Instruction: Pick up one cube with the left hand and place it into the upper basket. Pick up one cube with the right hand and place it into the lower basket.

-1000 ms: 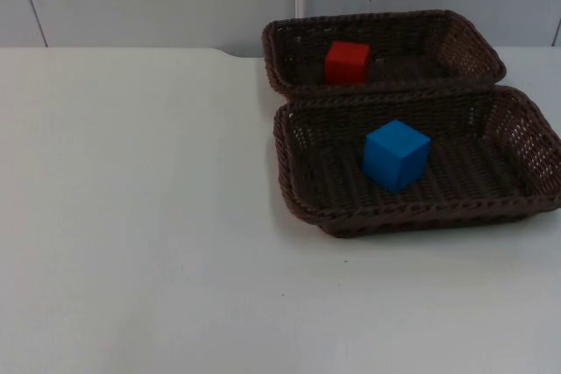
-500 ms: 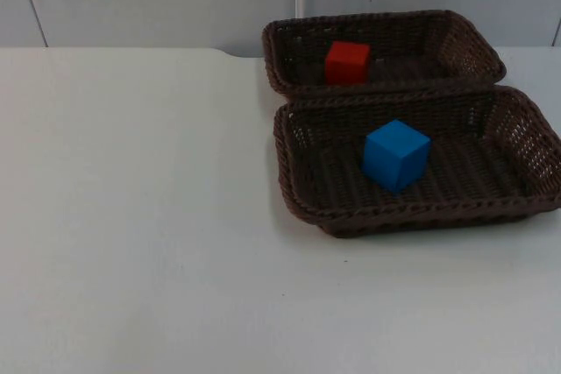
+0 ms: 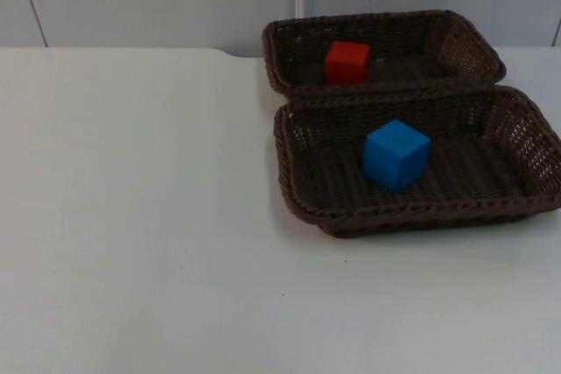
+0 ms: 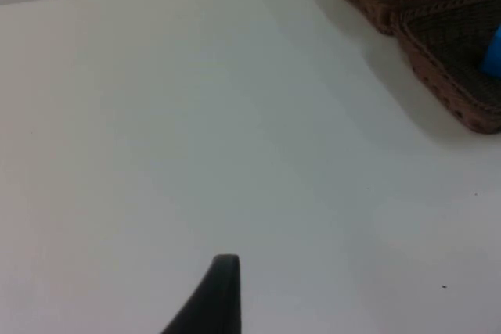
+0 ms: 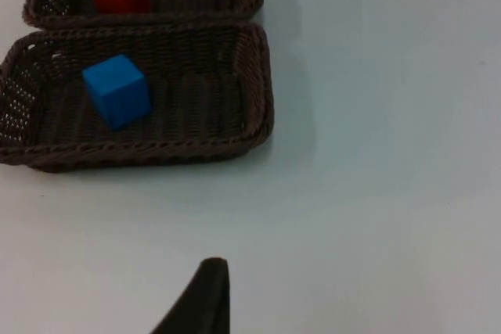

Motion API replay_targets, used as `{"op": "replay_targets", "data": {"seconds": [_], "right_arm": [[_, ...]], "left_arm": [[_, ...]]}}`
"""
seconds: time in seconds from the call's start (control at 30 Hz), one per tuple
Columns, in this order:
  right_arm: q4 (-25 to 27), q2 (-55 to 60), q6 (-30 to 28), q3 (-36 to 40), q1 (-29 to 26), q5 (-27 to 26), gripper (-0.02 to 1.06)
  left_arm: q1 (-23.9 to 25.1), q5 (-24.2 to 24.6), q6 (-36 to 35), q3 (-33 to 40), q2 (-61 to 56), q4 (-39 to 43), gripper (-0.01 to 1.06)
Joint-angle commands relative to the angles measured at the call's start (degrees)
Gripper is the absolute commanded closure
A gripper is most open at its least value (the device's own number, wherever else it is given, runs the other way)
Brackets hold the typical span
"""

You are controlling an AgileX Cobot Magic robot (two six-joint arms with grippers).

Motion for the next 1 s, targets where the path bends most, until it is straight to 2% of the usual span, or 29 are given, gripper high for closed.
{"op": "replay_targets", "data": {"seconds": [0.0, 0.13, 0.5, 0.73, 0.97], "right_arm": [[0.0, -0.2, -0.5, 0.1, -1.1, -0.3, -0.01], [0.0, -0.2, -0.5, 0.1, -3.4, -0.3, -0.01], [-0.1, -0.2, -0.5, 0.1, -3.4, -0.3, -0.01], [-0.1, -0.2, -0.5, 0.1, -3.4, -0.3, -0.01], [-0.1, -0.2, -0.4, 0.1, -3.4, -0.3, -0.01]], "left_arm": [[0.2, 0.2, -0.3, 0.2, -0.2, 0.2, 0.0], [0.2, 0.2, -0.3, 0.2, -0.2, 0.2, 0.0], [0.9, 0.2, -0.3, 0.2, -0.2, 0.2, 0.0], [6.8, 0.2, -0.3, 0.2, -0.2, 0.2, 0.0], [10.3, 0.2, -0.3, 0.2, -0.2, 0.2, 0.0]]}}
